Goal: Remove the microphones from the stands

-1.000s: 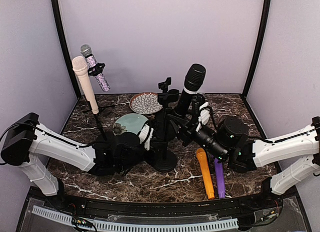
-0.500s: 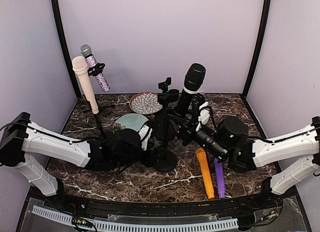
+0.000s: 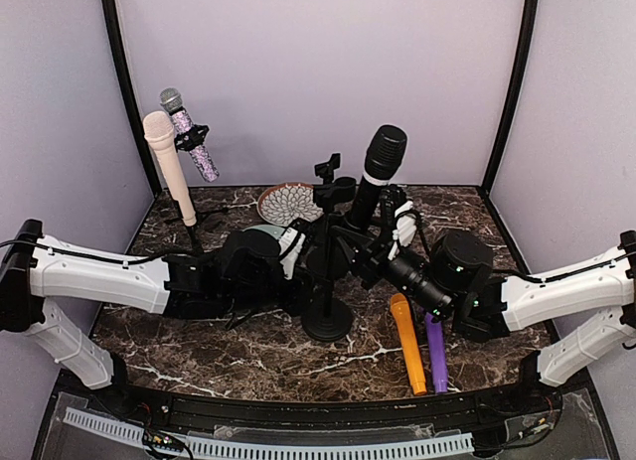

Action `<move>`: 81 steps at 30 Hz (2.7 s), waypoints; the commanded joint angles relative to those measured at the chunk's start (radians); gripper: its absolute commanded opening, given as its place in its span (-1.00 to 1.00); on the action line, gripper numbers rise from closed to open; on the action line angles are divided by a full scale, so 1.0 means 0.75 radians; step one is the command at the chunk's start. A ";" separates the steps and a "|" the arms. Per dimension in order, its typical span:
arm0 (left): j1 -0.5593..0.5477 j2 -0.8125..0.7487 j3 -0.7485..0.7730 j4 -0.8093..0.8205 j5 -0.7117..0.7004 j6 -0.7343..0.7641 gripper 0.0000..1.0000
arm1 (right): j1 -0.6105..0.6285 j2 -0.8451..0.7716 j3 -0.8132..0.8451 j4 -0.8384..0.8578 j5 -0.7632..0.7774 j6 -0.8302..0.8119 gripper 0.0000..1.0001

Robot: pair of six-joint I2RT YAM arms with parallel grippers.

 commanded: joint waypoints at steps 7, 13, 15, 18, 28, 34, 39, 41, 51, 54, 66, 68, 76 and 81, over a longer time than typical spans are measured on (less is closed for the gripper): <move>0.025 0.023 0.074 -0.157 0.140 -0.069 0.03 | -0.003 0.016 0.035 0.010 0.042 -0.013 -0.71; 0.025 0.036 0.095 -0.170 0.142 -0.060 -0.15 | -0.003 0.021 0.036 0.011 0.043 -0.011 -0.71; 0.025 0.036 0.096 -0.169 0.141 -0.058 -0.27 | -0.004 0.021 0.035 0.012 0.046 -0.011 -0.71; 0.025 0.040 0.098 -0.169 0.144 -0.057 -0.42 | -0.003 0.021 0.035 0.012 0.045 -0.012 -0.71; 0.025 0.059 0.113 -0.207 0.152 -0.074 -0.57 | -0.003 0.019 0.032 0.014 0.048 -0.010 -0.72; 0.025 0.055 0.108 -0.206 0.164 -0.099 -0.84 | -0.003 0.016 0.030 0.016 0.048 -0.009 -0.72; 0.034 0.055 0.086 -0.190 0.201 -0.156 -0.99 | -0.002 0.017 0.027 0.020 0.046 -0.005 -0.72; 0.050 0.047 0.056 -0.160 0.243 -0.200 -1.00 | -0.003 0.017 0.025 0.020 0.046 -0.005 -0.73; 0.146 0.011 -0.130 0.109 0.534 -0.424 -1.00 | -0.004 0.004 -0.006 0.037 0.003 -0.009 -0.73; 0.161 0.009 -0.157 0.136 0.559 -0.437 -1.00 | -0.003 0.004 -0.009 0.024 -0.004 -0.005 -0.73; 0.176 -0.115 -0.136 0.083 0.458 -0.283 -0.18 | -0.003 -0.038 -0.042 -0.063 -0.016 -0.019 -0.75; 0.177 -0.155 -0.120 0.019 0.413 -0.218 -0.02 | -0.003 -0.039 -0.044 -0.095 -0.021 -0.016 -0.75; 0.183 -0.251 -0.115 -0.021 0.318 -0.121 0.19 | -0.003 -0.082 -0.053 -0.134 -0.029 -0.009 -0.11; 0.186 -0.253 -0.123 0.004 0.320 -0.104 0.22 | -0.003 -0.078 -0.048 -0.094 -0.027 -0.003 0.34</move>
